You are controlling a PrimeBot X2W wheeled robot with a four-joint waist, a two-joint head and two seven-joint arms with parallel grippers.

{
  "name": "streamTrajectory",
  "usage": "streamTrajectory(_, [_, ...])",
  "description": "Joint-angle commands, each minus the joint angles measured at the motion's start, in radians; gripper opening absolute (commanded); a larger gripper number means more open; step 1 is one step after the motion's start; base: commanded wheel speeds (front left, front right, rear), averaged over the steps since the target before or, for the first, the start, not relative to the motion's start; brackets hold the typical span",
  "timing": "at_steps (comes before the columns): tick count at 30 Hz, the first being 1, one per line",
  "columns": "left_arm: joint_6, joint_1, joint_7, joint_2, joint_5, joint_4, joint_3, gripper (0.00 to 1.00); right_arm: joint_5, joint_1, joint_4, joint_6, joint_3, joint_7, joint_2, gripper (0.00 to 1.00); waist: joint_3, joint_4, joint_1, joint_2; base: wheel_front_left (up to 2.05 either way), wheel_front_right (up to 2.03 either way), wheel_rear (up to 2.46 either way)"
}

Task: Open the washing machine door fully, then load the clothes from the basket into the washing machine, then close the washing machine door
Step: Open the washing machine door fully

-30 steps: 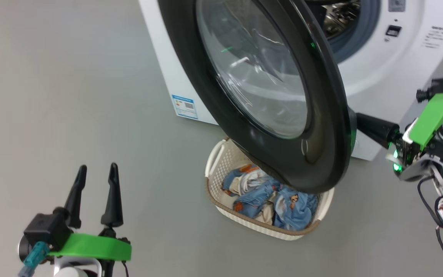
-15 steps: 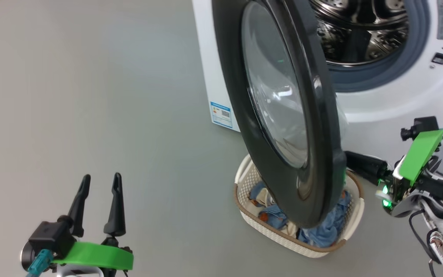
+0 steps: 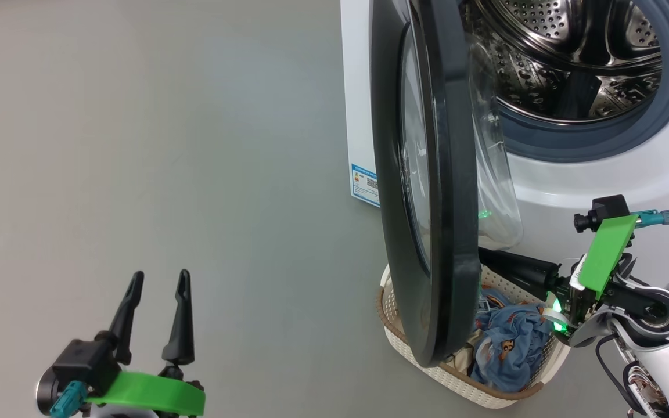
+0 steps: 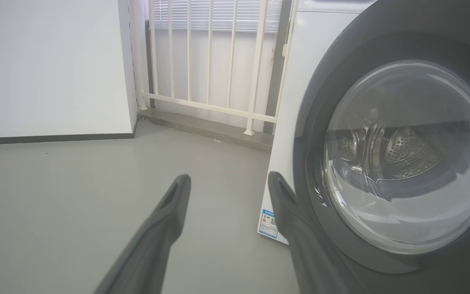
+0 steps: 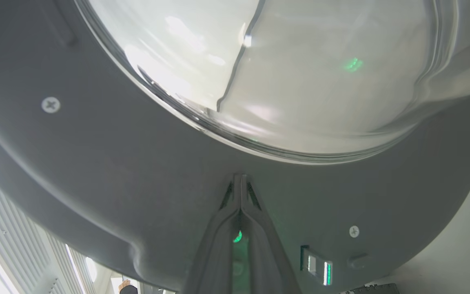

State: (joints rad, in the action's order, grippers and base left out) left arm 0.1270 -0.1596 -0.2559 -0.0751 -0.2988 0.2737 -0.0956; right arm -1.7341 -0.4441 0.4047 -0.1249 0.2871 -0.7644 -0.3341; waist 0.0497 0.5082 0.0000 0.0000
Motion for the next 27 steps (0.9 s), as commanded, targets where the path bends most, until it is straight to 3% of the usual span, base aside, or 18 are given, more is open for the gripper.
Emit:
streamTrajectory(1, [0.004, -0.019, -0.006, -0.02, 0.009, -0.014, 0.027, 1.0, -0.004, 0.004, -0.033, -0.006, 0.014, -0.005, 0.007, 0.0, 0.0, 0.005, 0.0, 0.0, 0.0, 0.0, 0.0])
streamTrajectory(13, [0.004, -0.023, -0.006, -0.015, 0.013, -0.03, 0.044, 1.0, -0.004, -0.004, -0.036, -0.006, 0.013, 0.004, 0.007, 0.0, 0.015, -0.006, 0.0, 0.0, 0.0, 0.0, 0.0])
streamTrajectory(22, [0.004, -0.023, -0.006, -0.02, 0.014, -0.041, 0.038, 1.0, -0.001, -0.004, -0.068, -0.006, -0.012, 0.03, 0.002, 0.0, 0.009, -0.05, 0.0, 0.0, 0.0, 0.0, 0.0])
streamTrajectory(23, [0.004, -0.023, -0.006, -0.022, 0.012, -0.045, 0.034, 1.0, 0.004, -0.003, -0.077, -0.006, -0.015, 0.036, 0.001, 0.05, 0.008, -0.058, 0.0, 0.0, 0.0, 0.0, 0.0])
streamTrajectory(25, [0.004, -0.022, -0.006, -0.03, 0.009, -0.056, 0.023, 1.0, 0.018, 0.001, -0.1, -0.006, -0.02, 0.05, -0.002, 0.49, 0.007, -0.075, 0.0, 0.0, 0.0, 0.0, 0.0])
streamTrajectory(26, [0.004, -0.021, -0.006, -0.034, 0.006, -0.06, 0.017, 1.0, 0.027, 0.003, -0.113, -0.006, -0.023, 0.059, -0.003, 0.91, 0.007, -0.084, 0.0, 0.0, 0.0, 0.0, 0.0])
streamTrajectory(27, [0.004, -0.021, -0.006, -0.038, 0.004, -0.062, 0.01, 1.0, 0.035, 0.007, -0.126, -0.006, -0.025, 0.067, -0.003, 1.0, 0.006, -0.094, 0.0, 0.0, 0.0, 0.0, 0.0])
